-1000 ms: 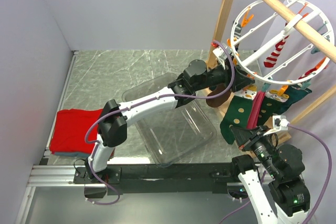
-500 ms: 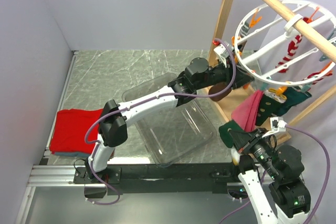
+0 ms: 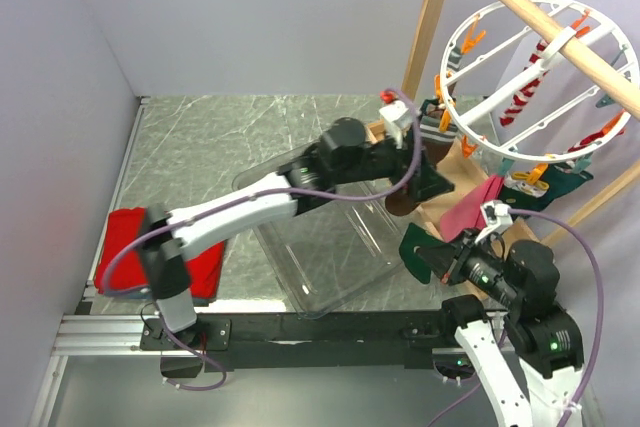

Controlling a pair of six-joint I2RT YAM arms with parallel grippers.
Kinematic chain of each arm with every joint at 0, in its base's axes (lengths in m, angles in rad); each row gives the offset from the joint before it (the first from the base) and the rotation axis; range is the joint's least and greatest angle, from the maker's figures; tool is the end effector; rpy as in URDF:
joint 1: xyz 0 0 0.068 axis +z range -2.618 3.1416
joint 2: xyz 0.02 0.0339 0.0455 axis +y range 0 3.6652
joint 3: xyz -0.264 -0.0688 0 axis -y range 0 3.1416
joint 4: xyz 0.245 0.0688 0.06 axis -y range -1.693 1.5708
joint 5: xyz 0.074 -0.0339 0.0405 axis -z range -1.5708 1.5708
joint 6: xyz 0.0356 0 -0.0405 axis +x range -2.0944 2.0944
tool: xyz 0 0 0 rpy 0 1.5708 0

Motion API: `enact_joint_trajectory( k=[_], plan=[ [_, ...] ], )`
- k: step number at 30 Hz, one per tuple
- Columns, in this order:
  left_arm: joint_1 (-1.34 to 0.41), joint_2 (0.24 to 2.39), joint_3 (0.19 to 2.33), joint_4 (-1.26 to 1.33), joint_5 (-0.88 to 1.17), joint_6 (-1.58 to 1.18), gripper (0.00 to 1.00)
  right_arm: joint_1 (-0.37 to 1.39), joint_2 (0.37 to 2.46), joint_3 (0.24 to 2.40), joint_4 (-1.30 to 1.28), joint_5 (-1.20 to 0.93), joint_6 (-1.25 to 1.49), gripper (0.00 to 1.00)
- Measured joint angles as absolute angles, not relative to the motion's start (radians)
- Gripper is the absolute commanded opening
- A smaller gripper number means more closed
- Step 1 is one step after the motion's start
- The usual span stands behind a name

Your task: Remove the socks clipped to the hanger

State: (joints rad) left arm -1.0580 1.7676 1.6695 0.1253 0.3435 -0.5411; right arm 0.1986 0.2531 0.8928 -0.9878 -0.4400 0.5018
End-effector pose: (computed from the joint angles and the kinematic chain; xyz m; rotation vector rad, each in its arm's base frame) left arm 0.1999 -0.3795 0.4110 0.7415 1.5965 -1.4864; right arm 0.0215 0.0198 0.3378 -0.0077 1.9868 0.8843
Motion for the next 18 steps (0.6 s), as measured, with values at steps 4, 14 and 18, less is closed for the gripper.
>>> enact_joint_trajectory(
  k=[4,14,18],
  plan=[
    [-1.058,1.578,1.553,0.086,0.307,-0.514,0.99,0.198,0.311,0.893,-0.972,-0.496,0.484,0.00],
    [-1.059,1.080,1.202,0.001,0.078,-0.455,0.99,0.250,0.422,0.871,-0.829,-0.562,0.504,0.00],
    [-1.059,0.930,1.085,-0.035,-0.008,-0.457,0.99,0.424,0.492,0.858,-0.753,-0.477,0.550,0.00]
  ],
)
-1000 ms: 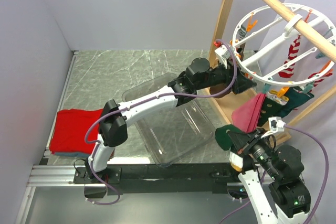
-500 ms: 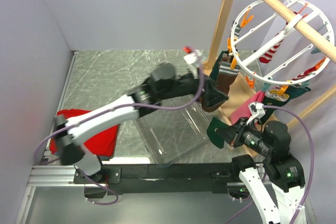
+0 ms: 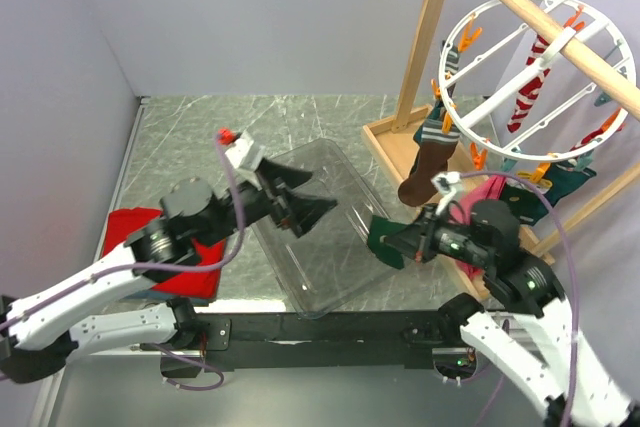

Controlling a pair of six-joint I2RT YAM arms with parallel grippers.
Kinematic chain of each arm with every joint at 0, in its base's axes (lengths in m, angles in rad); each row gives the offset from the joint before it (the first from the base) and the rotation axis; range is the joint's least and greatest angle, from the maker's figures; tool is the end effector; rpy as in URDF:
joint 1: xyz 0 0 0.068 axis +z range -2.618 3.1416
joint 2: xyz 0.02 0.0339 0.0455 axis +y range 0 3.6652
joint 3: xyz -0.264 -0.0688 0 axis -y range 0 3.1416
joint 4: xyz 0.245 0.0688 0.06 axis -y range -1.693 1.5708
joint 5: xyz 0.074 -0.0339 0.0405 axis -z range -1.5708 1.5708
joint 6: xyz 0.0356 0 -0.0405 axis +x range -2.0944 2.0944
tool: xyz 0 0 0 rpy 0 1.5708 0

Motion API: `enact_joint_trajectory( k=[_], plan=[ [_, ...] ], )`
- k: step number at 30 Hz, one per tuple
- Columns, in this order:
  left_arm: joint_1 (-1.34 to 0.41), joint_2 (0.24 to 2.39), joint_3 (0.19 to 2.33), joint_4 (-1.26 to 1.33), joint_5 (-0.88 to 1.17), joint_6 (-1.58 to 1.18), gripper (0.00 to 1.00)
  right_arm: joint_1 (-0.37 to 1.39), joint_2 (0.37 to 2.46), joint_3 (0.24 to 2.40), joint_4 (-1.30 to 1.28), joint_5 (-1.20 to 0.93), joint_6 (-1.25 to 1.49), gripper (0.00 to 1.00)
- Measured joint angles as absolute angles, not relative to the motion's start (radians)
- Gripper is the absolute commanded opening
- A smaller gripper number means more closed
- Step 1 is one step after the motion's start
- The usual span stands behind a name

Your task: Remove the socks clipped to the hanger

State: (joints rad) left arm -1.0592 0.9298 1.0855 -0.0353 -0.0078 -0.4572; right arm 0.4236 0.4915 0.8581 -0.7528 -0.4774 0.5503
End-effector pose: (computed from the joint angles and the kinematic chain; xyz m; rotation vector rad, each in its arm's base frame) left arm 0.1000 -0.1775 0.4355 0.4598 1.5046 -1.2161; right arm 0.0774 0.0529 0.3421 -0.2053 2.0683 1.0870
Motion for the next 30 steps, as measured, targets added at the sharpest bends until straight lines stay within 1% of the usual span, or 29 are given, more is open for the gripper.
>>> enact_joint_trajectory(
  k=[4,10,13,16,18,19,21,22,24,25,26,28,30],
  plan=[
    [-1.059,0.805,0.985,-0.073,-0.070,-0.475,0.99,0.677,0.603,0.859,-0.678,-0.299,0.603,0.00],
    [-1.059,0.589,0.861,-0.164,-0.136,-0.560,0.99,0.869,0.798,0.879,-0.558,-0.067,0.663,0.00],
    [-1.059,0.465,0.780,-0.181,-0.118,-0.627,0.99,0.922,0.926,0.899,-0.482,0.032,0.685,0.00],
    [-1.059,0.403,0.701,-0.215,-0.074,-0.699,0.98,0.934,1.061,0.943,-0.447,0.105,0.692,0.00],
    [-1.059,0.390,0.663,-0.257,-0.052,-0.731,0.99,0.936,1.164,0.998,-0.438,0.147,0.691,0.04],
    [-1.059,0.382,0.645,-0.282,-0.044,-0.748,0.99,0.936,1.238,1.049,-0.441,0.173,0.690,0.16],
    [-1.059,0.356,0.619,-0.326,-0.042,-0.774,0.99,0.936,1.342,1.122,-0.443,0.210,0.689,0.34],
    [-1.059,0.339,0.609,-0.342,-0.044,-0.783,0.99,0.936,1.398,1.164,-0.449,0.227,0.684,0.48],
    [-1.059,0.292,0.597,-0.356,-0.057,-0.800,0.99,0.936,1.478,1.222,-0.455,0.247,0.676,0.61],
    [-1.059,0.267,0.595,-0.358,-0.067,-0.806,0.99,0.935,1.505,1.236,-0.460,0.251,0.670,0.74],
    [-1.059,0.241,0.595,-0.356,-0.080,-0.811,0.99,0.935,1.523,1.242,-0.467,0.251,0.666,0.80],
    [-1.059,0.202,0.595,-0.350,-0.117,-0.817,0.99,0.933,1.538,1.243,-0.491,0.248,0.662,0.83],
    [-1.059,0.187,0.595,-0.341,-0.146,-0.818,0.99,0.933,1.539,1.243,-0.518,0.246,0.657,0.84]
  ],
)
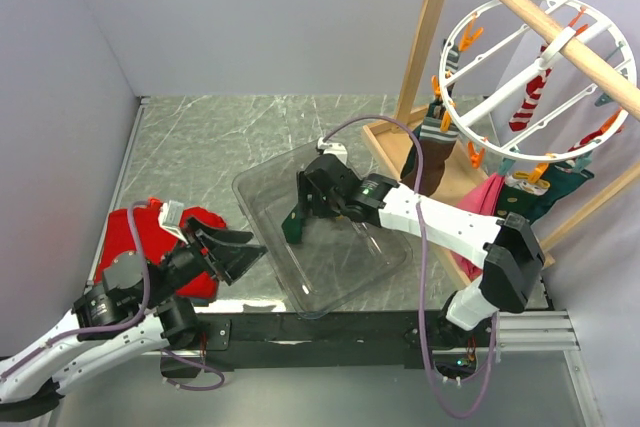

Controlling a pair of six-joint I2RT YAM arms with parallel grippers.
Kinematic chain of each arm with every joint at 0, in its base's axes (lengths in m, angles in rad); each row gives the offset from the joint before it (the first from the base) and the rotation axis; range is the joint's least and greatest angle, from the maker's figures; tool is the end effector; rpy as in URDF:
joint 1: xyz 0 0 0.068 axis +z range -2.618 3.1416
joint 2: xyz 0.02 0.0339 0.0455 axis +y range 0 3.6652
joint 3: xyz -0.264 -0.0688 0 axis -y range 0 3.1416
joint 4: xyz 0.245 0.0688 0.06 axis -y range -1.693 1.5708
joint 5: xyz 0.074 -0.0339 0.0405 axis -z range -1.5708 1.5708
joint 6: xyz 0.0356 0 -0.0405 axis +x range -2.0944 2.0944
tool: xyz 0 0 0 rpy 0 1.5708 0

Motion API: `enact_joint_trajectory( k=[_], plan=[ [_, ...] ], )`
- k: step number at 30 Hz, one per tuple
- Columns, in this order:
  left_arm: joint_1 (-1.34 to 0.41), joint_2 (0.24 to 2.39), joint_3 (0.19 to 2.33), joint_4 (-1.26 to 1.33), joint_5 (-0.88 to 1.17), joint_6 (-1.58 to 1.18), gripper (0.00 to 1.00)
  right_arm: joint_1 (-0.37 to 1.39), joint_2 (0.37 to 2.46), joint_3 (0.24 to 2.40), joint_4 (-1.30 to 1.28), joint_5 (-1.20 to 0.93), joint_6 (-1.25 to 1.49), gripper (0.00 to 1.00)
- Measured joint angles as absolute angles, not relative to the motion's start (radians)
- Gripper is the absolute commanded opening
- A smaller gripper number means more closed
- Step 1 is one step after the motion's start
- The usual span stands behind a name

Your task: Remove the socks clipped to the hanger

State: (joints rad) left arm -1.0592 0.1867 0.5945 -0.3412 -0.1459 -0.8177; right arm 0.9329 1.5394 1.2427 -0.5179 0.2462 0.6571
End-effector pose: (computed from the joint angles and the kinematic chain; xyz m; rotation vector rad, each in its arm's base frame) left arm 0.0391 -0.0591 0.3220 0.0716 1.6728 -1.3672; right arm 0.2083 0.2664 0.2842 -0.2133 2.3964 0.4732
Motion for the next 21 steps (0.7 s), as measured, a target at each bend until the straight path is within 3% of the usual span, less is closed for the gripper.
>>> enact_joint_trajectory(
  k=[6,16,21],
  plan=[
    [-1.059,0.231,0.606,-0.287,-0.201,-0.790,0.99,0.938,1.452,1.211,-0.587,0.249,0.661,0.84],
    [-1.059,0.591,0.649,-0.065,-0.207,-0.713,0.96,0.947,0.904,1.066,-0.691,0.270,0.692,0.85],
    [-1.059,0.770,0.694,0.060,-0.187,-0.663,0.96,0.950,0.743,1.037,-0.753,0.318,0.718,0.85]
  ],
)
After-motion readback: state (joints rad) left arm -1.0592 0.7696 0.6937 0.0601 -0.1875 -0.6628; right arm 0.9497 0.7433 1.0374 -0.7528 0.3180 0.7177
